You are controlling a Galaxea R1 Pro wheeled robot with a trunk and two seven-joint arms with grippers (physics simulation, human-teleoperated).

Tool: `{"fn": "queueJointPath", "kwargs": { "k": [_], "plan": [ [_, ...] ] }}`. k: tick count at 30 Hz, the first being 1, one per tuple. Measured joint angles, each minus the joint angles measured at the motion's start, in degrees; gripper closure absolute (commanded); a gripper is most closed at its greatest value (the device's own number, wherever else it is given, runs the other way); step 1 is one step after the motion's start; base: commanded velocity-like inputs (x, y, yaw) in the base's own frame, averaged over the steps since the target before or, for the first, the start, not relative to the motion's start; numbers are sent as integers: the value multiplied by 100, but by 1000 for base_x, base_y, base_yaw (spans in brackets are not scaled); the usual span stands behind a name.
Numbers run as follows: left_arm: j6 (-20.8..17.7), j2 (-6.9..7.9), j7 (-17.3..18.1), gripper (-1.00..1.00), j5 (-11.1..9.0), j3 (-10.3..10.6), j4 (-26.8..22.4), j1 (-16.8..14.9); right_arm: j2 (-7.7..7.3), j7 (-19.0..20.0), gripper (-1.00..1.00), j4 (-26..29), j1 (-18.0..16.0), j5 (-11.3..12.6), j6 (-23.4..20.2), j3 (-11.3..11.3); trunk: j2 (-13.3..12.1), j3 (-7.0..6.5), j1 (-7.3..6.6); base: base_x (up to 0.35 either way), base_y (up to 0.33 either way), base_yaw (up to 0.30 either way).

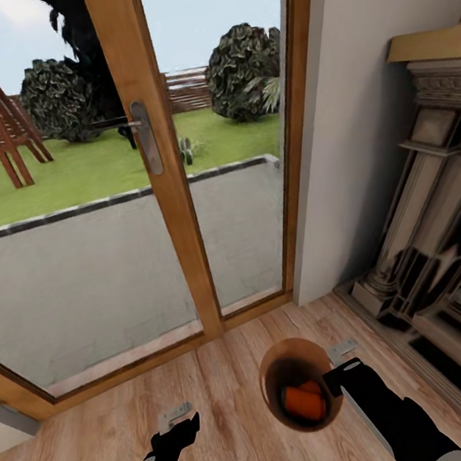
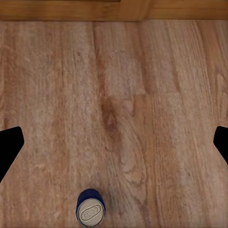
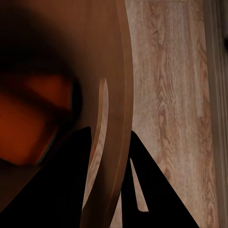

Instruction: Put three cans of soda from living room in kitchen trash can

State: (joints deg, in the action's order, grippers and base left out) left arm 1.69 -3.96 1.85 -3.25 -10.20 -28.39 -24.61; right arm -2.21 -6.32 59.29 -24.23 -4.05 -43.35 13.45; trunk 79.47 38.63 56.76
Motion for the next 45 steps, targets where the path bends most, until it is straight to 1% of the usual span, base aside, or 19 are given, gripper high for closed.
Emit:
{"fn": "queueJointPath", "kwargs": {
  "k": [5,23,26,29,31,34,37,38,39,43,45],
  "plan": [
    [-2,0,0,-100,0,0,0,0,0,0,100,0,0,3,0,0,0,44,0,0,0,0],
    [3,0,9,-100,0,9,9,0,0,4,100,0,1,7,-1,3,720,533,395,0,0,0],
    [1,0,9,-100,0,9,9,0,0,2,100,28,0,13,-24,1,722,558,395,0,0,0],
    [2,0,9,-100,0,9,10,0,1,2,100,209,-4,6,-50,-4,722,566,395,0,0,0],
    [1,0,9,-100,0,9,9,0,1,0,100,328,-3,-20,-118,-14,722,568,395,0,0,0],
    [3,0,9,-100,0,9,9,0,0,1,100,514,0,1,-424,-22,722,576,395,0,0,0],
    [0,0,9,-100,0,8,8,1,-1,1,100,895,1,25,-871,-26,841,648,460,0,0,0],
    [3,0,9,-100,0,9,10,0,1,2,100,998,-3,24,-934,-26,881,674,482,0,0,0],
    [1,0,9,-100,0,9,9,0,0,3,100,1048,-1,15,-982,-29,921,701,504,0,0,0],
    [3,0,9,-100,0,9,9,0,0,1,100,1118,0,14,-1046,-39,923,735,505,0,0,0],
    [5,0,9,-100,0,9,9,0,0,2,100,1130,0,21,-1055,-42,1001,779,548,0,0,0]
  ]
}}
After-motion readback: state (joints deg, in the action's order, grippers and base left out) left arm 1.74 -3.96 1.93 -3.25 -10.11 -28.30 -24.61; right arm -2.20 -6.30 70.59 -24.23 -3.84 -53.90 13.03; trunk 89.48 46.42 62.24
